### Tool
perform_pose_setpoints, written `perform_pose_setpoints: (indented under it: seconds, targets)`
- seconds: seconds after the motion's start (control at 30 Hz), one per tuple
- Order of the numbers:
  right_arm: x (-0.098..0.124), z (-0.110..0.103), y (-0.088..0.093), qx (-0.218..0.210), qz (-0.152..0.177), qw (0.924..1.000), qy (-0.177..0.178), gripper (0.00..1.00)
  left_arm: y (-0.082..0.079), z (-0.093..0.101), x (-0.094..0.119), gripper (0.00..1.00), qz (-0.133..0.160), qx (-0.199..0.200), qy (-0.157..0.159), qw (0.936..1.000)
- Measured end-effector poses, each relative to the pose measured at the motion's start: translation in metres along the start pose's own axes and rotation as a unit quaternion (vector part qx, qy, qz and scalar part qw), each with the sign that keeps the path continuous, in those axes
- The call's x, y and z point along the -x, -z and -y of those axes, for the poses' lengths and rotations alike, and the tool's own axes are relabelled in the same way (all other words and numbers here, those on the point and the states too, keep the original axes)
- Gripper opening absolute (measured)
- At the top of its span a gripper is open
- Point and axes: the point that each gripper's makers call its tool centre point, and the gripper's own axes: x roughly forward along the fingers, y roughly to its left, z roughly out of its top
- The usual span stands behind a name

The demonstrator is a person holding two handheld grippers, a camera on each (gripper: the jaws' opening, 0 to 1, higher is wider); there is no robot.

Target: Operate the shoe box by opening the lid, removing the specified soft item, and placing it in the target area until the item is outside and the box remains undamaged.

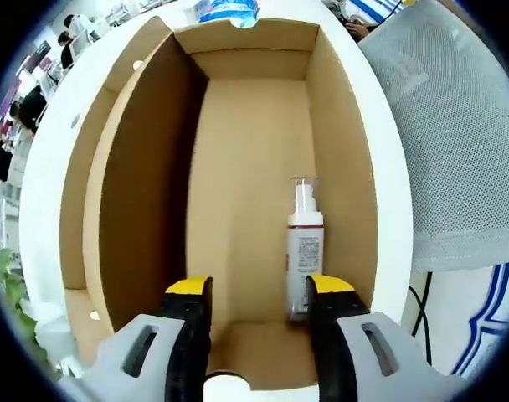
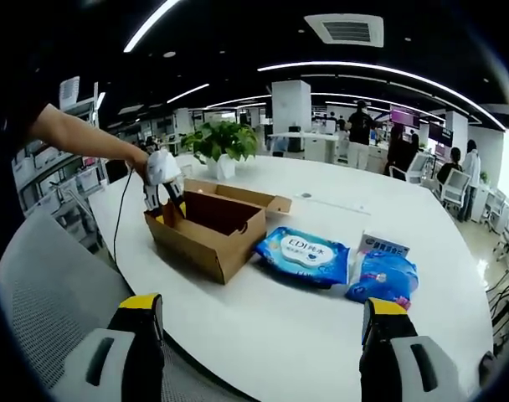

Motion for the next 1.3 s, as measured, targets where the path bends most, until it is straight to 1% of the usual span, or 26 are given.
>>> perform_pose_setpoints:
  seconds: [0.17, 0.27, 0.53, 0.63, 0.7, 0.9, 1.1, 1.3]
  targets:
    - [-0.001, -0.001, 0.001, 0.001, -0.001, 1.0000, -0.002, 1.00, -0.006, 0.003, 0.001, 0.50, 0.015, 0.010, 0.011, 0.9998]
    - [-0.001, -0.001, 0.001, -0.001, -0.001, 1.0000, -0.002, 1.00, -0.010, 0.005, 0.000, 0.51, 0.019, 0.005, 0.013, 0.9997]
    - [-0.001, -0.001, 0.001, -0.003, -0.001, 1.0000, -0.001, 0.99, -0.018, 0.005, -0.008, 0.51, 0.021, 0.003, 0.025, 0.9995]
    - [-0.001, 0.000, 0.001, -0.005, -0.001, 1.0000, 0.000, 0.99, -0.020, 0.007, -0.012, 0.48, 0.022, 0.007, 0.028, 0.9994]
    - [-0.001, 0.000, 0.001, -0.006, -0.001, 1.0000, 0.001, 0.99, -0.020, 0.011, -0.013, 0.48, 0.018, 0.003, 0.035, 0.9992]
    - [-0.002, 0.000, 0.000, -0.007, -0.001, 1.0000, 0.000, 0.99, -0.019, 0.006, -0.010, 0.49, 0.023, 0.010, 0.026, 0.9993]
    - [-0.002, 0.000, 0.000, -0.009, 0.000, 1.0000, 0.000, 0.99, -0.016, -0.001, -0.008, 0.44, 0.025, 0.018, 0.011, 0.9995]
    - [-0.001, 0.001, 0.000, -0.008, 0.001, 1.0000, 0.001, 0.99, -0.016, 0.000, -0.007, 0.45, 0.021, 0.008, 0.014, 0.9996]
